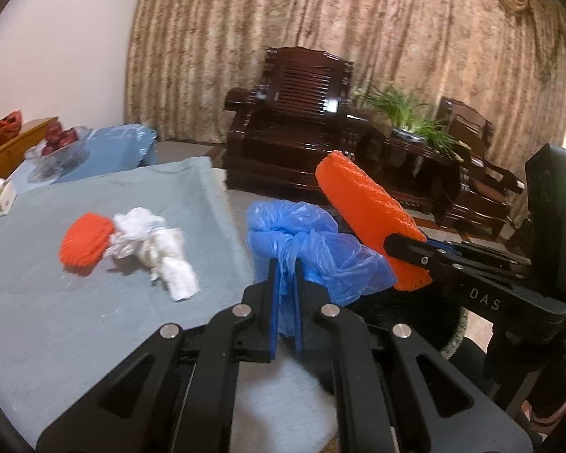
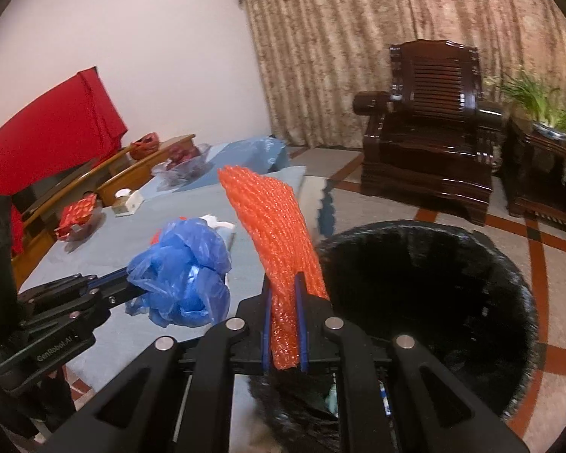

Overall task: Collect trash
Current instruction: 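Carry the blue bag and orange sleeve over the bin and release both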

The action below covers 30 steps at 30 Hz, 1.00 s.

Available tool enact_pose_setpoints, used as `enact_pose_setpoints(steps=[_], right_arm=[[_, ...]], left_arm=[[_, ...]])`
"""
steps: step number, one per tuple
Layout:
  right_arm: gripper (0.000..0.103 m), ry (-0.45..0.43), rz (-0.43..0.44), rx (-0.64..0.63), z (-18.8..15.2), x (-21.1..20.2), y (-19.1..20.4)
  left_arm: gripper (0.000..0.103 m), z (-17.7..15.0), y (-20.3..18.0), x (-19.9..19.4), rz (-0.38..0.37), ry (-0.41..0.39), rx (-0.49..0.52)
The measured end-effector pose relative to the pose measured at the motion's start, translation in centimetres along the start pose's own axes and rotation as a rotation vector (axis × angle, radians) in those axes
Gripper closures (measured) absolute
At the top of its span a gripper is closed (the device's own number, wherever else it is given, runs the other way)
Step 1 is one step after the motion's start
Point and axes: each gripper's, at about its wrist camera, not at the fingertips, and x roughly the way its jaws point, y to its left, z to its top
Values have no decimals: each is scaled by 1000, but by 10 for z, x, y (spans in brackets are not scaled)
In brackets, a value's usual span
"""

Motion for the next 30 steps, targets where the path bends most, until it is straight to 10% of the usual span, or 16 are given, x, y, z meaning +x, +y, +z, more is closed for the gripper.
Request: enact_pose_setpoints(steps=[26,30], right_arm=[[90,36,-215,134,-26,-20,-96],[72,46,-248,138,-27,-19,-104]], left_arm=[[97,1,-68,99,-118,110,117],[73,2,-68,108,-128,123,91]])
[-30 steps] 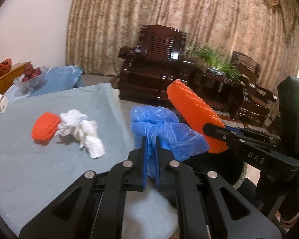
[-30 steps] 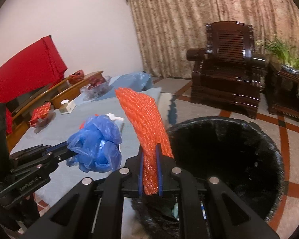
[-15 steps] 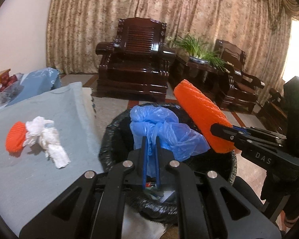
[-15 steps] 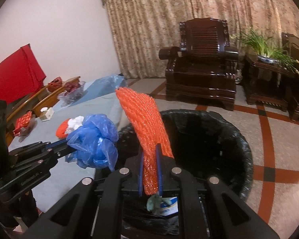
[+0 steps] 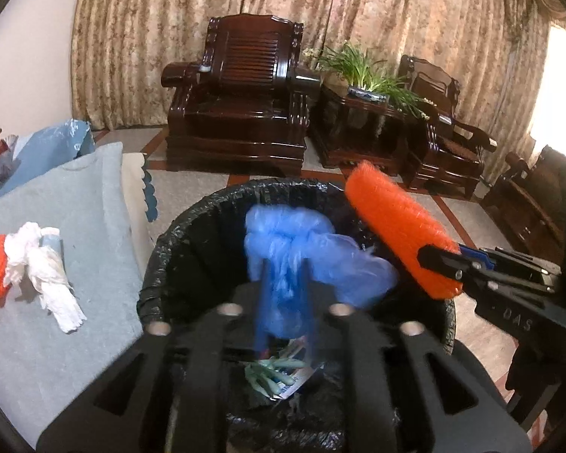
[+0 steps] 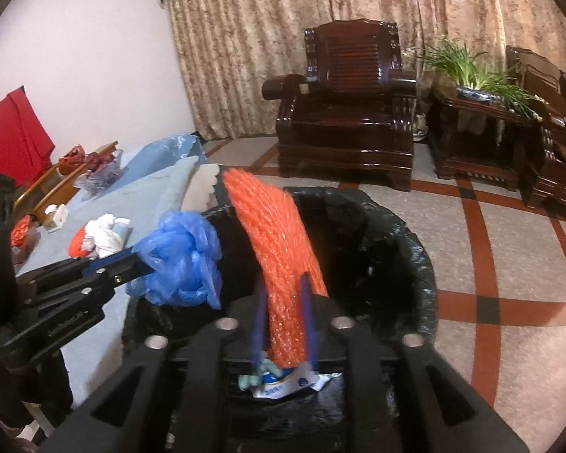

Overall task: Collect trash
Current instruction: 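Carry the blue bag and orange sleeve over the bin and release both, then grasp the white tissue with the right gripper while the left gripper grasps another tissue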

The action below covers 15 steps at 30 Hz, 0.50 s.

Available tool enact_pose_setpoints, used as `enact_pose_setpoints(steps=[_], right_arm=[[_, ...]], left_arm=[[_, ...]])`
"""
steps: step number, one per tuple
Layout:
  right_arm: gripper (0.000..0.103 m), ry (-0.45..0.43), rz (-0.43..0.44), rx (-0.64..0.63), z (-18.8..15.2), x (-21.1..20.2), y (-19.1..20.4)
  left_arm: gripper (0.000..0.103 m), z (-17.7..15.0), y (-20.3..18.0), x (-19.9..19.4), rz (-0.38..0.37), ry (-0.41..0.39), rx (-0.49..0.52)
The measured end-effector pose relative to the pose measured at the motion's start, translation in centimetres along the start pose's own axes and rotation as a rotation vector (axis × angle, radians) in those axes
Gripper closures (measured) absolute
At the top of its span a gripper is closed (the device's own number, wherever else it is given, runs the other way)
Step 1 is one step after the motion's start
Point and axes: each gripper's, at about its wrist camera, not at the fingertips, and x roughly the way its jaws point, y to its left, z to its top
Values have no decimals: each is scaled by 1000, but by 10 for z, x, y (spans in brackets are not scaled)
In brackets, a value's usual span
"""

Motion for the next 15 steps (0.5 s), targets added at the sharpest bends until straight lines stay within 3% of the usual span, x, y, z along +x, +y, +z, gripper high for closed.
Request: enact_pose_setpoints(steps=[1,2,3,5,7,11,15], right_arm=[[60,0,-9,2,0,0,-1],[50,0,-20,3,-1,0,-3],[46,-2,-28,6,-1,0,-4],[21,-12,-47,10,-2,-2,-5],[5,-32,-68,22,-1,-5,-3],[6,-72,-42,44,4,-10,3],[6,-83,-11,19,8,-9,23]], left_arm=[[59,0,3,0,1,-2,-4],[53,0,5,-2,3,-7,-9],[51,0,7,-3,5,-9,-13],[42,-1,11,-7,18,-14,-20],[34,-3,20,-15,42,-26,-33],[18,-7,39,-34,116,-53,-61],[15,-12,65,-63,195,-87,-90]])
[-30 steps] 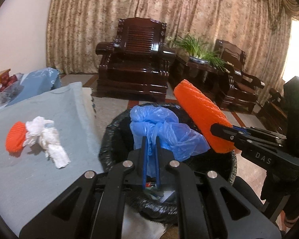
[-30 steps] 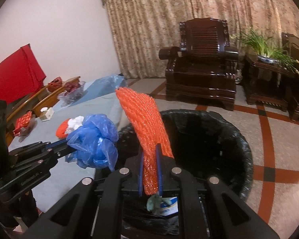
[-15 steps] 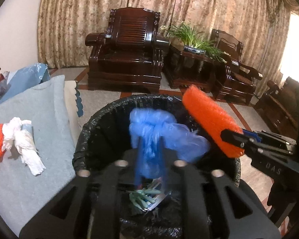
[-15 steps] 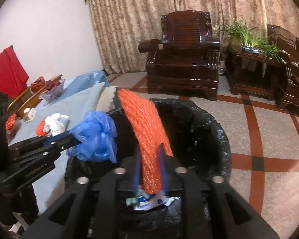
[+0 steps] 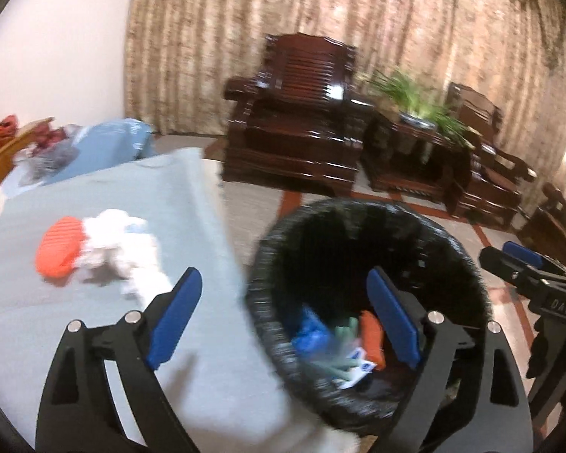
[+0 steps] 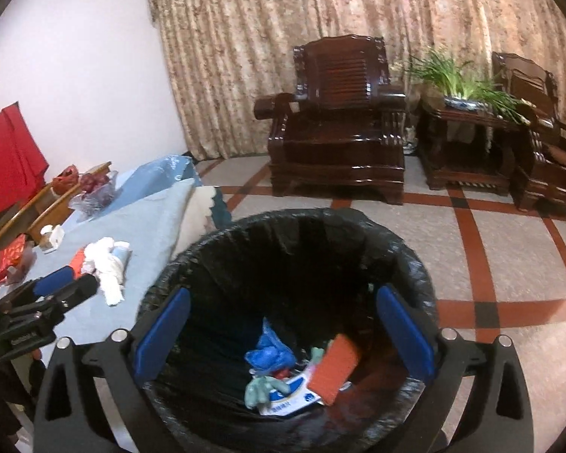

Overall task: Collect trash
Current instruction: 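Grasp the white tissue with the right gripper while the left gripper grasps another tissue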

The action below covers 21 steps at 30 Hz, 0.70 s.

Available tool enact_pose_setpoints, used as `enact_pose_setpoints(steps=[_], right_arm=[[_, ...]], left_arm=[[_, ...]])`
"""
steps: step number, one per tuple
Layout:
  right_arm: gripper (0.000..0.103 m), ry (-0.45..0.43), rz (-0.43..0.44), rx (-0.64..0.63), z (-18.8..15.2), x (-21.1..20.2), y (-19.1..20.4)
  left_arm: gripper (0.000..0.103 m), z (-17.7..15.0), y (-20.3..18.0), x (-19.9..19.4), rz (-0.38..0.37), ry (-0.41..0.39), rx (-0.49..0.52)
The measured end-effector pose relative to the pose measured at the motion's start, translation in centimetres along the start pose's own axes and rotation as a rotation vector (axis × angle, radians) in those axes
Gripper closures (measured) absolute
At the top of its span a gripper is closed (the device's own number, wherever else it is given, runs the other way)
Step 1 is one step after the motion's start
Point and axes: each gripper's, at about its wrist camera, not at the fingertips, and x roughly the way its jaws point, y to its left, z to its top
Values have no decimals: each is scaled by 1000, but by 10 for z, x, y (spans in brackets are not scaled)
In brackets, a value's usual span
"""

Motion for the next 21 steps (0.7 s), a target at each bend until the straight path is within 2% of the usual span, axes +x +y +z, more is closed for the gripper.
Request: enact_pose_setpoints(steps=[9,21], right_arm=[[6,-2,127,-118,8,23,76],[6,30,262,-233,11,80,180]], left_arm=[[15,-2,79,-47,176,-60,-98],[15,-10,147,-59,299,-50,-171]])
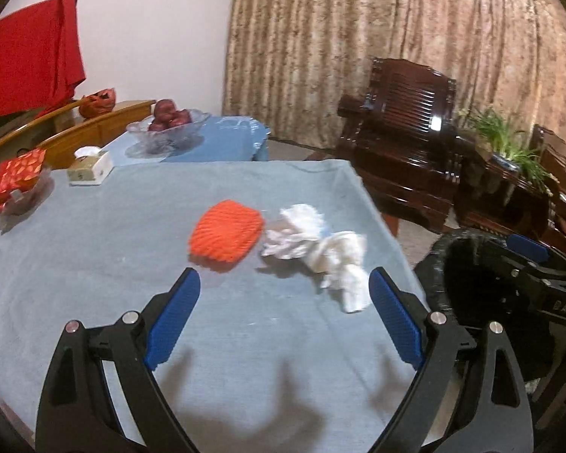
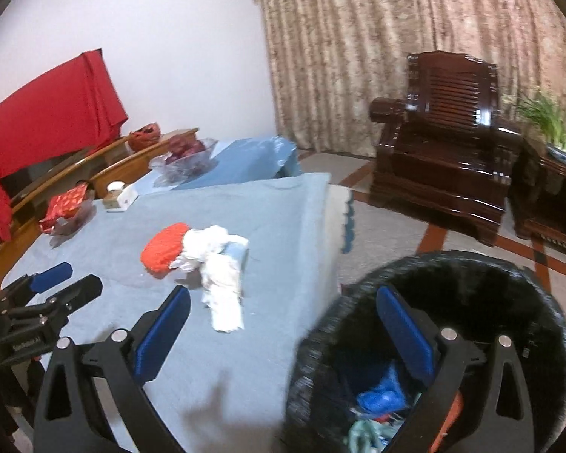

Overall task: Collect trash
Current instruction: 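Grasp the white tissue with the right gripper while the left gripper grasps another tissue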

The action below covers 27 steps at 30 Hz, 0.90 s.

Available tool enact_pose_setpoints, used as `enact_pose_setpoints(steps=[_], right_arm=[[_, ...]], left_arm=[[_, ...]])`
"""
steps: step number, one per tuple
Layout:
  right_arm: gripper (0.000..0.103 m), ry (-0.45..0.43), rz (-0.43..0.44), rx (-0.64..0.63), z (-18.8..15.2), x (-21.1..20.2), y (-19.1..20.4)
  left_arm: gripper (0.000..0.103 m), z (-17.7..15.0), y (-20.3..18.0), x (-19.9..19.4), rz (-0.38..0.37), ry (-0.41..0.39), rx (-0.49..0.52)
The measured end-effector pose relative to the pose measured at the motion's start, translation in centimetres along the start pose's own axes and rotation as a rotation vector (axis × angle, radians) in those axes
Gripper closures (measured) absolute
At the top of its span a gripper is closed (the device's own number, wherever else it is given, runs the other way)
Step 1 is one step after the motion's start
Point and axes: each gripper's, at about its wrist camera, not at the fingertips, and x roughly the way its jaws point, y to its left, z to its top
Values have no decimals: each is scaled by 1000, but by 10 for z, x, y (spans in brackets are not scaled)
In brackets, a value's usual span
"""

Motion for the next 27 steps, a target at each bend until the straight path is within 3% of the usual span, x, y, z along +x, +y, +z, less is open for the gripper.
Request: enact_pose_setpoints(steps=[13,18,24,27], right_arm=[[7,96,29,-41,-1,92,47],[13,137,21,-38,-4,120,50],[31,197,37,-46,-7,145,53],[49,231,64,-49,-12,151,55]], left_arm=[[15,-3,45,33,77,37,-41],[15,-4,60,46,93,53,-59],[15,-3,68,58,95,64,-73],[15,-3,68,63,90,69,-77]])
